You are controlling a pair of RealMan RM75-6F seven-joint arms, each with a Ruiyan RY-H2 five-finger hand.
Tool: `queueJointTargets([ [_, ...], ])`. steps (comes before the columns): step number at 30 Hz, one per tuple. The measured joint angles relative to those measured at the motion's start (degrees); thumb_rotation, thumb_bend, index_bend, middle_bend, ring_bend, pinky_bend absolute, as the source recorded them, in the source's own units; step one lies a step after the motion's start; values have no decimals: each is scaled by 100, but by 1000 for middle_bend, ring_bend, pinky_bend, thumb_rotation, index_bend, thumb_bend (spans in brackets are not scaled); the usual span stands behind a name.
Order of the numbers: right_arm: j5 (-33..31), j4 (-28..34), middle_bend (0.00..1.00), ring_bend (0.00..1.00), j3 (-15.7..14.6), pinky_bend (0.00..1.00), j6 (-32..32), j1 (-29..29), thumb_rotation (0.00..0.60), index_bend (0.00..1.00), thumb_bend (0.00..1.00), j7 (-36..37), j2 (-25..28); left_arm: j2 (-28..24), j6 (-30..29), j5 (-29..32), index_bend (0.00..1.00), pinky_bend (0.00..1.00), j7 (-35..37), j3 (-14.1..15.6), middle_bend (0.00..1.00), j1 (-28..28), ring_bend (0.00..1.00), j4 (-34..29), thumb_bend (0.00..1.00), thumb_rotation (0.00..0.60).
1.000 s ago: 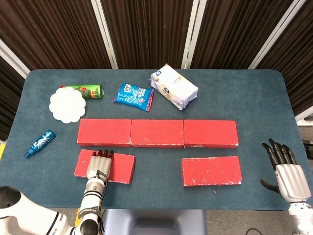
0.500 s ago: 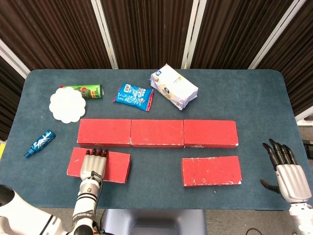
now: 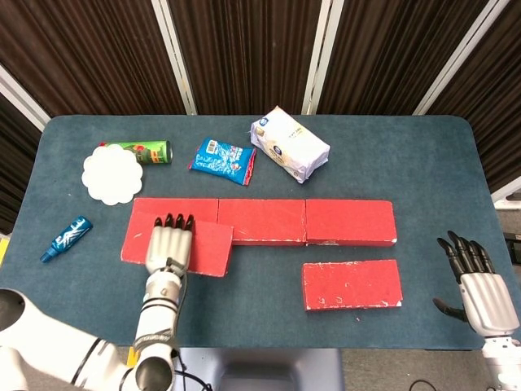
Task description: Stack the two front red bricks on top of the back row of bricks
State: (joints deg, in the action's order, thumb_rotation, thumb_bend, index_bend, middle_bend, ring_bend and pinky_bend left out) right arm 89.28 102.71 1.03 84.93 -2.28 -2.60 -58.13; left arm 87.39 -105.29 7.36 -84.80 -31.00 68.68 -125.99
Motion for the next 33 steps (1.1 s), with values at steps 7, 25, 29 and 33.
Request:
queueJointTargets([
  [7, 6, 8, 1, 18, -9, 0, -18, -7, 600, 163, 0, 3, 2, 299, 97, 781, 0, 132, -504, -601, 75, 743, 0, 1000, 260, 600],
  [25, 32, -45, 1, 17, -22, 0, -22, -15, 600, 163, 0, 86, 10, 1240, 949, 1275, 0, 140, -695, -1115, 80, 1746, 0, 3117, 259, 600],
  [29, 18, -58, 1, 18, -25, 0, -68, -37, 600, 163, 0, 38, -9, 1299, 1016, 1275, 0, 149, -737, -1121, 80, 1815, 0, 3435, 258, 600],
  [33, -9, -67, 1, 17, -10, 0, -67, -42, 600, 163, 0, 37, -19, 1356, 1076, 1234, 0, 156, -802, -1088, 80, 1873, 0, 3825, 259, 600],
])
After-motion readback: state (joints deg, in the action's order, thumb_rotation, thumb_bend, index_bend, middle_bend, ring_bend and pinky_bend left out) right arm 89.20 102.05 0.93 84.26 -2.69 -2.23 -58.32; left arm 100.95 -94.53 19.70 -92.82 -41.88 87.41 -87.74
